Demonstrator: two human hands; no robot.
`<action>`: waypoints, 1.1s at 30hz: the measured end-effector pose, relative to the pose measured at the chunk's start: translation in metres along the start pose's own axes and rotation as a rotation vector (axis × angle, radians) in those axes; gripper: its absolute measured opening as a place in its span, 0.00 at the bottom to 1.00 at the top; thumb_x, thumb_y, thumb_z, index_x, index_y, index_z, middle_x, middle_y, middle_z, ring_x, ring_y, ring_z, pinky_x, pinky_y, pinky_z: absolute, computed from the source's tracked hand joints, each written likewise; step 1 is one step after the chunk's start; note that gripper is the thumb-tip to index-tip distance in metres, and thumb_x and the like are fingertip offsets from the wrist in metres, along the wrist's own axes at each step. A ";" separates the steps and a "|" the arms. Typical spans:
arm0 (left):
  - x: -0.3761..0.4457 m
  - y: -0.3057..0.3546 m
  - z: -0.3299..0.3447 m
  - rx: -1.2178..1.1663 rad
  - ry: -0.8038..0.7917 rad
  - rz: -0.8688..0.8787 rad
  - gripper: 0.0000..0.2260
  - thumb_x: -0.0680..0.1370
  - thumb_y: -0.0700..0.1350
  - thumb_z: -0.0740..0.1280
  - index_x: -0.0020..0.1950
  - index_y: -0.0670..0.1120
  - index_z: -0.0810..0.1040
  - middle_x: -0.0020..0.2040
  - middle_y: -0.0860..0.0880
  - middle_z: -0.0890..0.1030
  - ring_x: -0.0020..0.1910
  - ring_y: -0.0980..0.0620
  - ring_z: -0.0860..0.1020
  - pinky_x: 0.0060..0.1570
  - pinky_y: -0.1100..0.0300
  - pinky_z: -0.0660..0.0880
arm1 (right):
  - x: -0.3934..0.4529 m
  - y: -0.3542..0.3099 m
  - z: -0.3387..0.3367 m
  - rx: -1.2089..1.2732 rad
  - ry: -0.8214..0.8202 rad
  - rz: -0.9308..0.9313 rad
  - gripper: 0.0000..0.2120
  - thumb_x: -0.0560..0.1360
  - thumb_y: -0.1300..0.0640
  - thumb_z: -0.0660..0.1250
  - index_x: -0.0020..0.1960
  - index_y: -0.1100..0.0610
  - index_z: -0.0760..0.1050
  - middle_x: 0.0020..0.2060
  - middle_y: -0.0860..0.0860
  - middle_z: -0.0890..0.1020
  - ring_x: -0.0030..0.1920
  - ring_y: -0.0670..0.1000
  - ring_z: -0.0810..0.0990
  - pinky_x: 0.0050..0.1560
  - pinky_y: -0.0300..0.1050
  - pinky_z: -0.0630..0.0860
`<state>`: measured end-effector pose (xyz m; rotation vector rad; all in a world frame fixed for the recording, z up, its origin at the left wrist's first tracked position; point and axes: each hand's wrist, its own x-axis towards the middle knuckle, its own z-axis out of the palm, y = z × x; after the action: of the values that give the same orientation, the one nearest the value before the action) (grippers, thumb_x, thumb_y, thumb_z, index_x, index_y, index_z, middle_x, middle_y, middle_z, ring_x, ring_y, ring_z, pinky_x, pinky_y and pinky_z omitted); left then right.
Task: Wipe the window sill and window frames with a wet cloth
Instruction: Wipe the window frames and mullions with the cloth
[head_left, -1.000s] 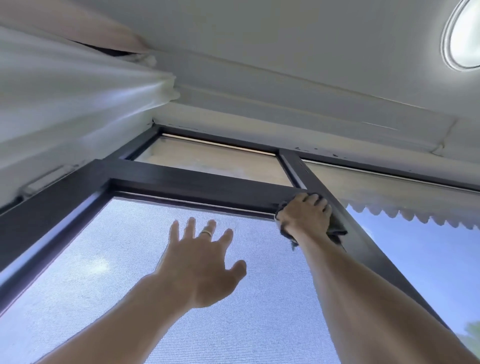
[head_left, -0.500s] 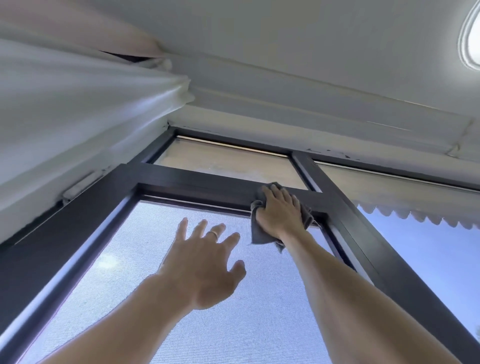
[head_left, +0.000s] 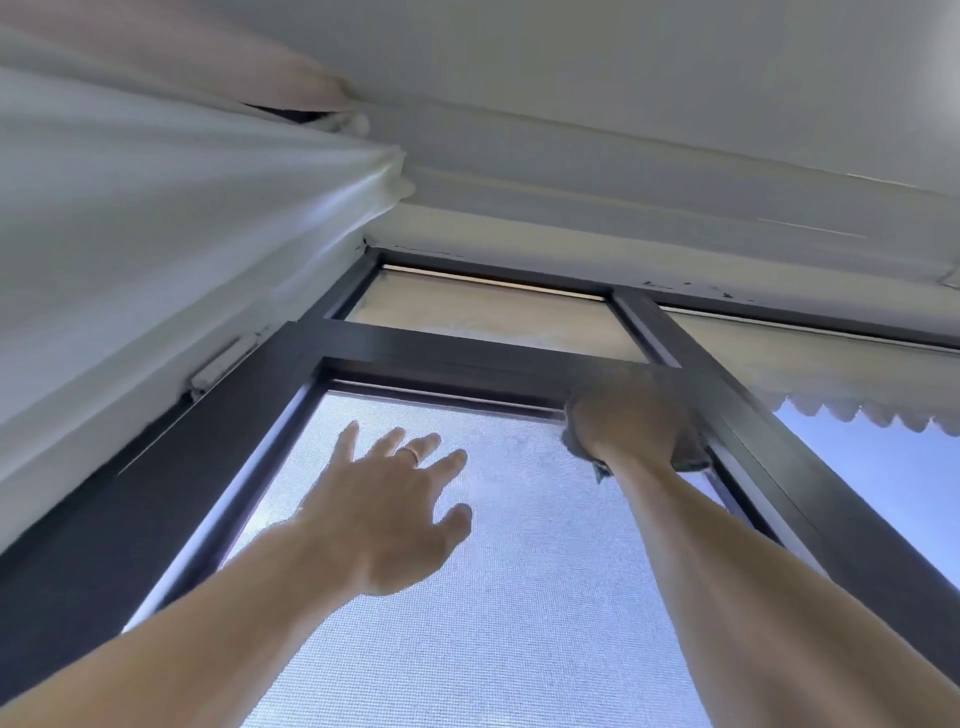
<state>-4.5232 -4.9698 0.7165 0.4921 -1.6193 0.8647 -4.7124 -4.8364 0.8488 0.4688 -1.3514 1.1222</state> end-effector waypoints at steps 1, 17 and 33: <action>-0.002 0.000 0.001 0.005 -0.003 0.002 0.27 0.81 0.63 0.47 0.79 0.60 0.47 0.81 0.54 0.48 0.79 0.51 0.46 0.76 0.42 0.40 | -0.004 -0.008 -0.001 -0.014 -0.002 0.060 0.31 0.79 0.49 0.51 0.80 0.57 0.50 0.79 0.57 0.50 0.78 0.61 0.45 0.77 0.62 0.42; -0.012 -0.049 -0.008 0.087 -0.117 0.024 0.29 0.79 0.67 0.46 0.78 0.64 0.44 0.80 0.59 0.45 0.79 0.47 0.46 0.76 0.44 0.37 | -0.029 -0.102 0.016 0.074 -0.040 -0.302 0.29 0.79 0.47 0.47 0.79 0.52 0.52 0.80 0.55 0.51 0.79 0.59 0.44 0.76 0.61 0.37; -0.027 -0.070 -0.015 0.194 -0.120 -0.030 0.31 0.78 0.70 0.44 0.78 0.62 0.38 0.80 0.51 0.38 0.77 0.43 0.34 0.72 0.37 0.32 | -0.042 -0.122 0.017 0.114 -0.045 -0.326 0.29 0.79 0.46 0.50 0.79 0.51 0.55 0.80 0.53 0.52 0.79 0.56 0.47 0.77 0.55 0.42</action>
<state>-4.4562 -5.0065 0.7105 0.7141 -1.6402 0.9910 -4.6120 -4.9196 0.8537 0.7722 -1.2009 0.9253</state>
